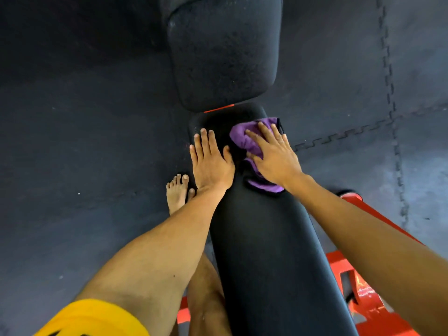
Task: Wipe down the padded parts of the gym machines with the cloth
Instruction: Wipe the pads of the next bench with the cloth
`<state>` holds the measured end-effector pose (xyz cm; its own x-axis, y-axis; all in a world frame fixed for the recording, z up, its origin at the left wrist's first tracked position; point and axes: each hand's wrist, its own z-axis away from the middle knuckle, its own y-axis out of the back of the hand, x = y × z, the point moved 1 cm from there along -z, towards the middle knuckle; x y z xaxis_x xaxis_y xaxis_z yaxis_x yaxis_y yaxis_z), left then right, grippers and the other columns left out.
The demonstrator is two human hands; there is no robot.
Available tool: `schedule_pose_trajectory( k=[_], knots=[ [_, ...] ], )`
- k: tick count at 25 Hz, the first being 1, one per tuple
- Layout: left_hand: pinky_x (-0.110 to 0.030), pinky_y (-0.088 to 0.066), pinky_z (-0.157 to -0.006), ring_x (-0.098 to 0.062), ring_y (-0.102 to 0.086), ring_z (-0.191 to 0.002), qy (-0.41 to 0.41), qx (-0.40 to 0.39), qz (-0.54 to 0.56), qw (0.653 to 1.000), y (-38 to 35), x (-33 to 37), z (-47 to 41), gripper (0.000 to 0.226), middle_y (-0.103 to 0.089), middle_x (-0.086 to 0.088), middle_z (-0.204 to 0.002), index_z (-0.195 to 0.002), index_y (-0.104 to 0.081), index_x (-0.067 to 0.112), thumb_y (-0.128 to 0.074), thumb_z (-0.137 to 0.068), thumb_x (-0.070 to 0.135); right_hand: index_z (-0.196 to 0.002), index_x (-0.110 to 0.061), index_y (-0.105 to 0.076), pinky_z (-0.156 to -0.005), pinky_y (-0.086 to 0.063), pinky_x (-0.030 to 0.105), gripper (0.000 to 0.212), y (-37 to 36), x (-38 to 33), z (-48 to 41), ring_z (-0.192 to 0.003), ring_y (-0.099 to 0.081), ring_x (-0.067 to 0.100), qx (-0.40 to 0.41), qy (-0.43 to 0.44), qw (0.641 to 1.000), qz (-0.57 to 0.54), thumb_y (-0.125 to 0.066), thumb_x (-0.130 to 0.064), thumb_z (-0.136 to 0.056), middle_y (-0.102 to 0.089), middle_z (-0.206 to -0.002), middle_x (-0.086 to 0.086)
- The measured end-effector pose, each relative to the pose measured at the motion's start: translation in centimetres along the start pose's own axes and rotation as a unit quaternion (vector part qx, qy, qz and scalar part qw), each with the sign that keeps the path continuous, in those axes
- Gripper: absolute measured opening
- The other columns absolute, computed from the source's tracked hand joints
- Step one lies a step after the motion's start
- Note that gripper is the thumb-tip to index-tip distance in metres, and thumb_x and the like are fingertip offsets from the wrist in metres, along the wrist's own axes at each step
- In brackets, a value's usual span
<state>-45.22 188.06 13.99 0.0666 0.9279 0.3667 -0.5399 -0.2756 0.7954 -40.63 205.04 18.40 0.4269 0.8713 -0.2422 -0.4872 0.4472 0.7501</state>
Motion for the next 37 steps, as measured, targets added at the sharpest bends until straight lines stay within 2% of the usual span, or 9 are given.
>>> schedule_pose_trajectory(
  k=[4, 9, 12, 14, 22, 26, 31, 34, 37],
  knots=[
    [-0.044, -0.007, -0.128, -0.026, -0.011, -0.157, 0.012, 0.021, -0.015, 1.0, -0.2, 0.0, -0.2, 0.067, -0.018, -0.009, -0.168, -0.16, -0.024, 0.011, -0.025, -0.1, 0.041, -0.162, -0.032, -0.022, -0.127, 0.003, 0.051, 0.062, 0.7, -3.4, -7.9, -0.158, 0.004, 0.033, -0.013, -0.073, 0.997, -0.037, -0.042, -0.045, -0.105, -0.008, -0.172, 0.003],
    [-0.044, -0.008, -0.128, -0.025, -0.011, -0.157, 0.013, 0.023, -0.026, 0.999, -0.5, 0.1, -0.1, 0.067, -0.02, -0.009, -0.168, -0.16, -0.026, 0.012, -0.024, -0.099, 0.041, -0.158, -0.03, -0.033, -0.128, -0.004, 0.046, 0.067, 2.0, -3.1, -10.9, -0.156, -0.014, 0.031, -0.041, 0.059, 0.995, 0.066, -0.041, -0.061, -0.1, -0.027, -0.167, 0.007],
    [-0.044, -0.009, -0.128, -0.025, -0.009, -0.157, 0.013, 0.015, -0.034, 0.999, -0.4, 0.0, -0.2, 0.064, -0.017, -0.008, -0.169, -0.16, -0.024, 0.013, -0.028, -0.102, 0.041, -0.151, -0.024, -0.04, -0.117, -0.032, 0.049, 0.067, 3.3, 0.0, -11.3, -0.145, -0.036, 0.036, -0.026, -0.093, 0.993, -0.063, -0.05, -0.061, -0.097, -0.039, -0.157, 0.008],
    [-0.044, -0.008, -0.128, -0.024, -0.008, -0.157, 0.011, 0.011, -0.041, 0.999, -0.4, 0.0, 0.0, 0.064, -0.015, -0.008, -0.169, -0.16, -0.023, 0.013, -0.031, -0.104, 0.041, -0.154, -0.024, -0.033, -0.111, -0.037, 0.05, 0.072, 3.2, 0.7, -11.0, -0.138, -0.045, 0.042, -0.037, -0.177, 0.974, -0.138, -0.051, -0.062, -0.096, -0.041, -0.153, 0.013],
    [-0.042, -0.002, -0.128, -0.023, 0.0, -0.158, 0.011, -0.014, -0.031, 0.999, 0.2, 0.0, -0.1, 0.063, -0.007, -0.007, -0.171, -0.162, -0.015, 0.013, -0.027, -0.107, 0.042, -0.163, -0.021, -0.013, -0.102, -0.043, 0.052, 0.086, 1.3, 0.2, 2.7, -0.13, -0.05, 0.049, -0.018, -0.202, 0.974, -0.097, -0.048, -0.064, -0.097, -0.035, -0.156, 0.017],
    [-0.042, -0.001, -0.128, -0.023, 0.001, -0.158, 0.011, -0.009, -0.02, 1.0, -0.1, -0.1, -0.1, 0.063, -0.006, -0.006, -0.171, -0.162, -0.015, 0.014, -0.028, -0.107, 0.042, -0.163, -0.025, -0.012, -0.103, -0.041, 0.054, 0.082, 0.8, 0.2, -0.3, -0.131, -0.049, 0.047, -0.006, -0.213, 0.973, -0.086, -0.045, -0.063, -0.099, -0.038, -0.153, 0.016],
    [-0.041, 0.0, -0.128, -0.023, 0.0, -0.158, 0.012, -0.009, -0.016, 1.0, -0.2, 0.0, -0.3, 0.061, -0.007, -0.005, -0.171, -0.162, -0.015, 0.015, -0.028, -0.107, 0.04, -0.162, -0.041, -0.01, -0.12, -0.028, 0.053, 0.076, 1.8, 0.8, -7.5, -0.152, -0.024, 0.038, -0.037, -0.115, 0.988, -0.1, -0.047, -0.062, -0.099, -0.014, -0.17, 0.001],
    [-0.041, 0.001, -0.128, -0.023, 0.001, -0.157, 0.006, -0.019, 0.002, 1.0, 0.3, -0.1, -0.3, 0.059, -0.005, -0.005, -0.171, -0.162, -0.014, 0.015, -0.027, -0.108, 0.036, -0.161, -0.042, -0.017, -0.126, -0.011, 0.056, 0.07, 1.1, 0.8, -4.4, -0.158, -0.001, 0.035, -0.049, -0.02, 0.997, -0.05, -0.048, -0.058, -0.101, -0.004, -0.173, 0.0],
    [-0.039, 0.003, -0.128, -0.022, 0.003, -0.157, 0.0, -0.032, 0.027, 0.999, 0.8, -0.3, -0.1, 0.058, -0.003, -0.006, -0.171, -0.162, -0.012, 0.014, -0.026, -0.109, 0.032, -0.161, -0.044, -0.016, -0.126, -0.002, 0.056, 0.072, 0.0, -0.1, 1.4, -0.158, 0.002, 0.03, -0.054, 0.071, 0.996, 0.023, -0.031, -0.072, -0.096, -0.004, -0.172, -0.001]
  ],
)
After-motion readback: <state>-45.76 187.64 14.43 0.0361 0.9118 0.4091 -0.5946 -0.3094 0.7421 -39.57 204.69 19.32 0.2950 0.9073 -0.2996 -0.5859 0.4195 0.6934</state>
